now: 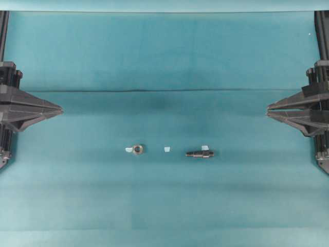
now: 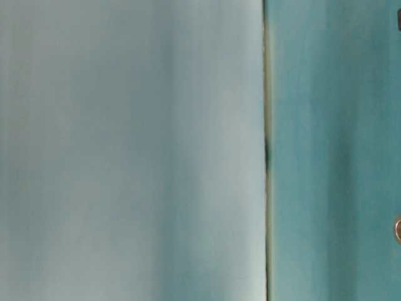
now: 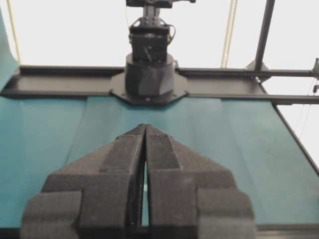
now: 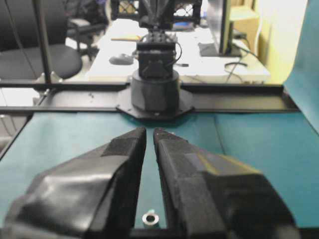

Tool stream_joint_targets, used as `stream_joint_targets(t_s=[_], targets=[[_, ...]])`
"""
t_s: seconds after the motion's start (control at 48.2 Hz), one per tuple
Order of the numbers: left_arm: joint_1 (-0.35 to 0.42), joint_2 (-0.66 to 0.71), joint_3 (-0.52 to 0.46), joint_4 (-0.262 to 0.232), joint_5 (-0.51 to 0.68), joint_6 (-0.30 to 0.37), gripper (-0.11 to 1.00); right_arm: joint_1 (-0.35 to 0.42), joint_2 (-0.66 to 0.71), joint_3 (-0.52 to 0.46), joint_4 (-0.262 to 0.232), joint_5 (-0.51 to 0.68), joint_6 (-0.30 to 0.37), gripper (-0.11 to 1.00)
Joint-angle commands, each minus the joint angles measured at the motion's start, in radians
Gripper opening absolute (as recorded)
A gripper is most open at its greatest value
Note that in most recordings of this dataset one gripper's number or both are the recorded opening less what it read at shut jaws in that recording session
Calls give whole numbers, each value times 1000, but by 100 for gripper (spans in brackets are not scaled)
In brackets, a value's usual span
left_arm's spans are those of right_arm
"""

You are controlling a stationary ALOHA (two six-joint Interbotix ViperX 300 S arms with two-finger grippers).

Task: Insert the washer onto the shaft with both hands.
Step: 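Move left gripper over the silver washer and right gripper over the shaft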

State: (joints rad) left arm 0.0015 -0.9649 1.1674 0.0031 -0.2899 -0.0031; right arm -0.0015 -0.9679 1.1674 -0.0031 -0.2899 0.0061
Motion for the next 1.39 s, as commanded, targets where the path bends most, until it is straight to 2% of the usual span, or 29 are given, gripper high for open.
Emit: stream_joint_targets(t_s=[0.0, 0.062, 0.145, 0.249, 0.415, 0.871, 1.12, 1.369], targets=[[2, 31, -23, 12, 28, -11, 2, 0, 17, -6, 9, -2, 9, 0], [2, 49, -43, 12, 66, -15, 2, 0, 23, -8, 38, 35, 26, 0], [0, 78, -74, 12, 114, -17, 2, 0, 34, -32, 71, 124, 71, -7], [-3, 129, -117, 14, 176, -15, 2, 0, 51, -69, 71, 252, 121, -10], [-9, 241, -186, 12, 302, -17, 2, 0, 100, -124, 69, 402, 137, -10], [-11, 560, -407, 12, 545, -15, 2, 0, 374, -258, 69, 538, 137, -10], [-11, 704, -511, 14, 698, -14, 2, 2, 523, -345, 63, 686, 132, -10], [-11, 818, -571, 14, 739, -12, 2, 8, 661, -431, 37, 755, 130, -10]])
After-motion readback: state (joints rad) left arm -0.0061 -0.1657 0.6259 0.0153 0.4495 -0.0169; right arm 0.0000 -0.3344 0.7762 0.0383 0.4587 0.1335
